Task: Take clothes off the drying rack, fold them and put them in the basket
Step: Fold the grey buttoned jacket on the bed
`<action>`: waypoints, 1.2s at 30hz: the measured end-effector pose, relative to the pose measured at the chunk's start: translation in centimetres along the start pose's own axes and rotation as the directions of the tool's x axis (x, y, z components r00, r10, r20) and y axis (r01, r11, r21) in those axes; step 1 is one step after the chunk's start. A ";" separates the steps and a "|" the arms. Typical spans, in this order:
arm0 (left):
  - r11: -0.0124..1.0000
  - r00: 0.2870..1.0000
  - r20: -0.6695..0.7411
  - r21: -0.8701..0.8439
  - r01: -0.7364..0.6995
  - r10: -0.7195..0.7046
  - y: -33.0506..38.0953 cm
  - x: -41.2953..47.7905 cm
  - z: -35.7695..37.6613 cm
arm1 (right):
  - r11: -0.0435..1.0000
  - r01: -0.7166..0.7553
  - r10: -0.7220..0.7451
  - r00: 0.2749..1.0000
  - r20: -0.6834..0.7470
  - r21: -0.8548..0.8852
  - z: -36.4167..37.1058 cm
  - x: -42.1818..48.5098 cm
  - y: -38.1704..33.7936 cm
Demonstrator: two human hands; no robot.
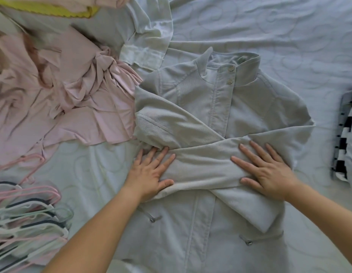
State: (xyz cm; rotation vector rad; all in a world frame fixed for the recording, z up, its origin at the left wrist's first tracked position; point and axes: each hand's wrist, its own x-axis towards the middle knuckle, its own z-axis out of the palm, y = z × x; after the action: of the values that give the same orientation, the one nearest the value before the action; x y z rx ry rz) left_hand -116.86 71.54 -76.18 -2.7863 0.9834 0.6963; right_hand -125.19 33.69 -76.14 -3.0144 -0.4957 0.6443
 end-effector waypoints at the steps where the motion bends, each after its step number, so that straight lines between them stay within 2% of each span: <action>1: 0.999 0.999 -0.005 0.015 -0.035 0.035 -0.7 0.1 0.1 | 1.000 0.011 -0.011 1.000 -0.004 0.000 0.2 0.1 0.3; 4: 0.990 0.991 -0.037 0.064 -0.128 0.131 -2.5 0.1 0.2 | 0.998 0.066 -0.066 0.998 0.002 -0.024 0.5 0.2 1.1; 6: 0.989 0.991 -0.050 0.087 -0.122 0.126 -3.0 -0.3 -0.2 | 0.997 0.067 -0.067 0.998 0.007 -0.048 0.1 0.2 1.1; 9: 0.985 0.987 -0.062 0.098 -0.140 0.146 -2.7 -2.7 -0.8 | 0.999 -0.050 0.050 0.997 -0.051 0.004 -0.9 -0.9 -0.7; 11: 0.948 0.954 -0.049 0.133 -0.289 0.297 -2.5 -5.9 -0.4 | 0.994 -0.085 0.092 0.991 -0.098 0.071 -1.6 -3.5 -2.9; 13: 0.865 0.882 0.016 0.188 -0.466 0.472 -2.7 -9.5 0.4 | 0.998 0.022 -0.014 0.993 -0.116 0.067 -1.3 -7.5 -5.4; 15: 0.784 0.814 0.147 0.218 -0.581 0.562 -3.5 -12.5 1.0 | 0.981 0.186 -0.180 0.979 -0.092 0.056 -0.4 -12.0 -8.1; 18: 0.716 0.729 0.358 0.198 -0.670 0.583 -5.4 -14.0 1.2 | 0.949 0.307 -0.312 0.946 0.083 0.065 1.4 -17.4 -10.6; 21: 0.655 0.643 0.437 0.149 -0.741 0.629 -7.5 -13.7 2.0 | 0.960 0.265 -0.280 0.893 0.351 0.092 3.2 -20.1 -11.1; 24: 0.627 0.565 0.552 0.095 -0.773 0.613 -7.8 -12.7 2.5 | 0.973 0.206 -0.233 0.859 0.456 0.108 4.8 -21.0 -10.5; 27: 0.634 0.617 0.429 0.124 -0.763 0.659 -7.9 -12.6 3.1 | 0.974 0.182 -0.225 0.851 0.474 0.134 5.9 -21.0 -9.7; 30: 0.680 0.653 0.379 0.080 -0.729 0.656 -7.8 -12.8 2.9 | 0.966 0.168 -0.236 0.880 0.411 0.195 6.6 -20.9 -9.5; 31: 0.700 0.664 0.353 0.033 -0.713 0.660 -7.8 -12.9 2.8 | 0.966 0.150 -0.226 0.886 0.405 0.211 6.8 -21.0 -9.5; 34: 0.804 0.767 0.241 -0.158 -0.574 0.595 -7.4 -13.4 2.2 | 0.959 0.010 -0.135 0.897 0.421 0.284 7.3 -21.8 -9.5; 36: 0.841 0.867 0.187 -0.402 -0.361 0.462 -7.3 -14.1 1.4 | 0.912 -0.153 -0.032 0.898 0.438 0.381 7.5 -22.7 -9.2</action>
State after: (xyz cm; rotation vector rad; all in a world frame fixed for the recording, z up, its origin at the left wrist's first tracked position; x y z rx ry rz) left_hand -122.51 85.60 -71.39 -2.6470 1.5563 1.4137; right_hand -150.57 35.04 -73.25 -2.4919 -0.2265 1.2660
